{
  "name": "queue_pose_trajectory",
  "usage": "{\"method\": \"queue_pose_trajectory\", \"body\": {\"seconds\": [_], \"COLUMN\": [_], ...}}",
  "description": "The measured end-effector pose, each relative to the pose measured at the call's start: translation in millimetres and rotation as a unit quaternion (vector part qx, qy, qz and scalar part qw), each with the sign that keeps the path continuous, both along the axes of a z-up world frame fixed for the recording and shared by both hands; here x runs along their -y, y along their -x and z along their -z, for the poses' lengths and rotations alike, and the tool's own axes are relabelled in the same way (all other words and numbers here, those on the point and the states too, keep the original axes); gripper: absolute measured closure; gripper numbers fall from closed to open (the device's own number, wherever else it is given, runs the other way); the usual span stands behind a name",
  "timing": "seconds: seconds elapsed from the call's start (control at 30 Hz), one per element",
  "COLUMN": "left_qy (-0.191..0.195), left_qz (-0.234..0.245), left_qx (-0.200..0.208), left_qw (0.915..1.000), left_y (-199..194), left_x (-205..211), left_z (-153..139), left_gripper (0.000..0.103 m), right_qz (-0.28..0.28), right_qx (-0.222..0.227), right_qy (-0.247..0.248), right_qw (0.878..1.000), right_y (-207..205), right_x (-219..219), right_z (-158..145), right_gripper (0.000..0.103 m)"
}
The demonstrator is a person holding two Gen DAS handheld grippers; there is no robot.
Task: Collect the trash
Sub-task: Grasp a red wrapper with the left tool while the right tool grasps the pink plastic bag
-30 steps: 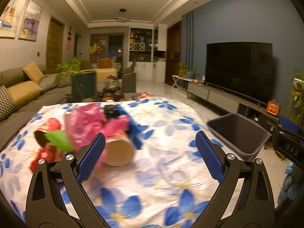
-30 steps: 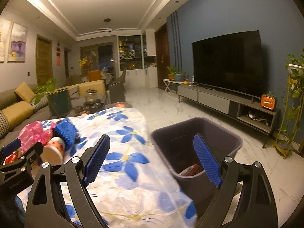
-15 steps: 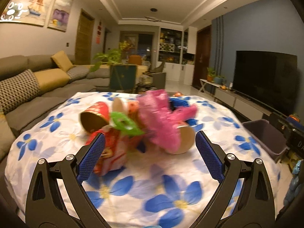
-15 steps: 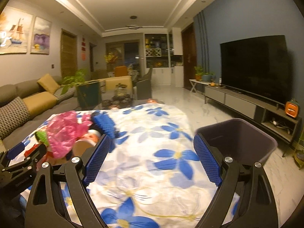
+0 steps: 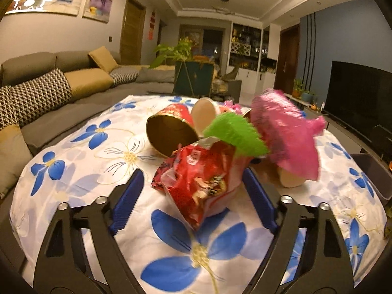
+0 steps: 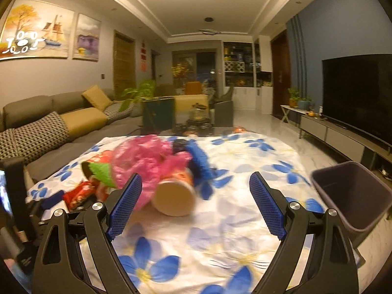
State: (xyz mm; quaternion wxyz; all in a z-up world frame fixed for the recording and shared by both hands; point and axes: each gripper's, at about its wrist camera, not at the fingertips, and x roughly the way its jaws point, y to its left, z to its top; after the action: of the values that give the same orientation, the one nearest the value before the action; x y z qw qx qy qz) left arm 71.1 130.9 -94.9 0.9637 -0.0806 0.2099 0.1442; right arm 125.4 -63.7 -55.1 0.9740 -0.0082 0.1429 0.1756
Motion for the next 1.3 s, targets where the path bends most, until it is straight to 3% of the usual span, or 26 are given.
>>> {"method": "queue_pose_trajectory", "body": {"seconds": [0.27, 0.4, 0.53, 0.7, 0.87, 0.93, 1.3], "left_qy": [0.042, 0.039, 0.051, 0.073, 0.075, 0.075, 0.061], "left_qz": [0.033, 0.042, 0.048, 0.040, 0.032, 0.031, 0.040], "left_qx": [-0.026, -0.023, -0.017, -0.005, 0.005, 0.005, 0.022], "left_qw": [0.9982, 0.9980, 0.9974, 0.9965, 0.9967, 0.9967, 0.9971], "left_y": [-15, -14, -4, 14, 27, 29, 34], "left_x": [-13, -12, -14, -28, -32, -31, -13], "left_z": [15, 16, 12, 5, -1, -2, -16], "left_gripper": [0.066, 0.079, 0.081, 0.081, 0.081, 0.081, 0.081], "right_qz": [-0.044, -0.061, -0.072, -0.077, -0.088, -0.093, -0.068], "right_qx": [0.004, -0.004, -0.014, -0.023, -0.038, -0.042, 0.007], "right_qy": [0.014, 0.022, 0.033, 0.034, 0.038, 0.039, 0.011], "right_qw": [0.999, 0.998, 0.997, 0.996, 0.995, 0.994, 0.998], "right_y": [-6, -12, -18, -25, -29, -29, -5], "right_x": [-36, -52, -61, -67, -76, -76, -34], "right_z": [4, 9, 15, 19, 24, 23, -10], "right_gripper": [0.017, 0.026, 0.041, 0.052, 0.075, 0.090, 0.095]}}
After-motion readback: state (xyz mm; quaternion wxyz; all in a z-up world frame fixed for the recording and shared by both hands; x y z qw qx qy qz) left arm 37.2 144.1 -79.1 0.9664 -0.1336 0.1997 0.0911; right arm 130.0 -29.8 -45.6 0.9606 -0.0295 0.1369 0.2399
